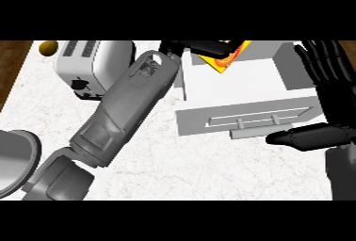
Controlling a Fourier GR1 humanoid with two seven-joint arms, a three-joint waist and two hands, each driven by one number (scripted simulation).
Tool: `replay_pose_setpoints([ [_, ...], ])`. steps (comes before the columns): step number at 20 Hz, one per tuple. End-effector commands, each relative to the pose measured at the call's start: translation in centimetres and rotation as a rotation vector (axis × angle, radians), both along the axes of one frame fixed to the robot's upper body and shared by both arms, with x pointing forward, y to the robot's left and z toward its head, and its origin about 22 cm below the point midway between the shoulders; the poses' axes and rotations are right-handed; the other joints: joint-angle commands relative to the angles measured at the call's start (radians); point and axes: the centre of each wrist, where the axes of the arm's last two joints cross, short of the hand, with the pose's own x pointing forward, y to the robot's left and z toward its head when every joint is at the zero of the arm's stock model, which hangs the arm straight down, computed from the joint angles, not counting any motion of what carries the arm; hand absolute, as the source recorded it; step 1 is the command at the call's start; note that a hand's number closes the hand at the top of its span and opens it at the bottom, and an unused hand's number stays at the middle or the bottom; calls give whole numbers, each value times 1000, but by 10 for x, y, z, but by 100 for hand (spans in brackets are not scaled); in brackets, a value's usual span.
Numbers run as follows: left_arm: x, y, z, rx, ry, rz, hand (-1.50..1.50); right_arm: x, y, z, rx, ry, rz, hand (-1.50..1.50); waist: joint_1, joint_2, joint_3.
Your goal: Pick up the cup, place it into the drawer and close the drawer
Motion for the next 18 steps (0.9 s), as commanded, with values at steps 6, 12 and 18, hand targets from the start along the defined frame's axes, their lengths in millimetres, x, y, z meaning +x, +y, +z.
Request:
replay_pose_setpoints([
  [6, -1, 4, -28, 164, 105, -30, 150, 4, 10, 8, -5, -8, 93, -150, -79, 15, 1],
  [12, -6, 9, -42, 0, 89, -56, -150, 12, 39, 10, 11, -17, 200, -150, -84, 26, -1],
  [18, -10, 6, -33, -225, -4, -124, -150, 9, 57, 5, -18, 23, 538, 150, -84, 22, -2],
])
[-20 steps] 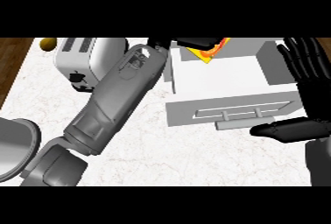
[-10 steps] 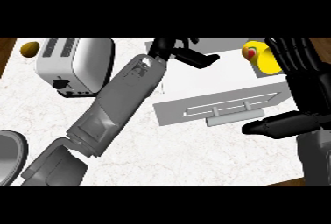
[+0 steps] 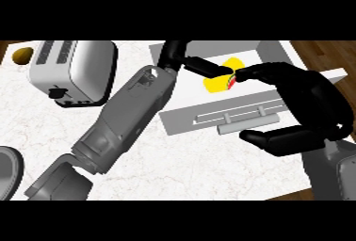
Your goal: Pick up the cup, place it into the drawer and close the drawer
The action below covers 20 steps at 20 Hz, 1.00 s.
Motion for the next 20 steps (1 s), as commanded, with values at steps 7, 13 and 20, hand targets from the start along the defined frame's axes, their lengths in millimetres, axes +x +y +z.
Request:
replay_pose_setpoints([
  [7, -1, -2, 9, -226, -99, 66, -150, -6, -2, -9, -448, 111, 273, 150, 52, -23, -1],
  [13, 3, 3, 3, -225, -59, 95, -150, -18, -10, -13, -734, 40, 77, -150, 134, -36, 0],
  [20, -3, 16, -20, -306, -74, 93, -150, -14, 25, -102, -838, 119, -24, -150, 206, -42, 0],
])
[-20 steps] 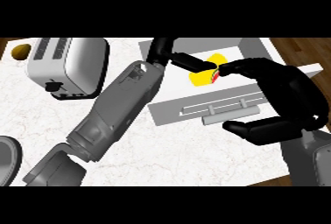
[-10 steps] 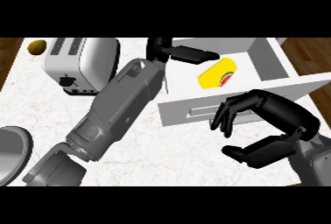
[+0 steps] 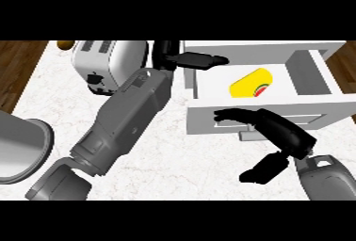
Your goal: Pick up the cup, place it into the drawer and close the drawer
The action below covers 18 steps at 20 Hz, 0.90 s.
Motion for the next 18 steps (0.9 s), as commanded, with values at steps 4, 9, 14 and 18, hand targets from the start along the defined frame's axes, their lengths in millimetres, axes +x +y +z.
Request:
replay_pose_setpoints([
  [4, -7, 16, -21, -62, -1, -22, -150, 20, 8, -80, -185, 71, -13, -150, 67, -7, 0],
  [9, -6, 45, -25, -64, -4, 0, -150, 48, 3, -120, -259, 82, -61, 150, 107, -3, 2],
  [14, -9, 73, -35, -78, 1, 2, -150, 92, -27, -98, -162, -3, -136, 150, 137, 5, 3],
  [18, -14, 93, -43, -91, 5, -30, -150, 116, -39, -80, -89, -46, -217, 150, 159, 12, 4],
])
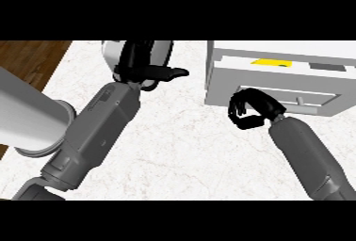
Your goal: Pick up the cup, place it into the drawer and close the drawer
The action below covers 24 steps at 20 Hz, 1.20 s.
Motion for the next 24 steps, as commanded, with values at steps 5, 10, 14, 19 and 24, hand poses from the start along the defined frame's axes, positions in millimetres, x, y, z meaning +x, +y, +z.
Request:
replay_pose_setpoints([
  [5, -7, 24, -5, 3, 3, -32, -150, 52, -33, 61, 103, -132, -182, 150, 49, 13, 2],
  [10, -15, 28, -19, 8, 9, -62, -150, 59, -52, 85, 138, -163, -265, 150, 77, 26, 2],
  [14, -13, 32, -11, 13, 3, -85, -150, 59, -70, 102, 153, -179, -268, 150, 93, 26, 2],
  [19, -15, 36, -12, -3, -3, -102, -150, 59, -79, 115, 180, -161, -248, 150, 106, 31, 1],
  [24, -17, 38, -15, -12, 4, -118, -150, 58, -88, 125, 229, -159, -245, 150, 110, 34, 0],
])
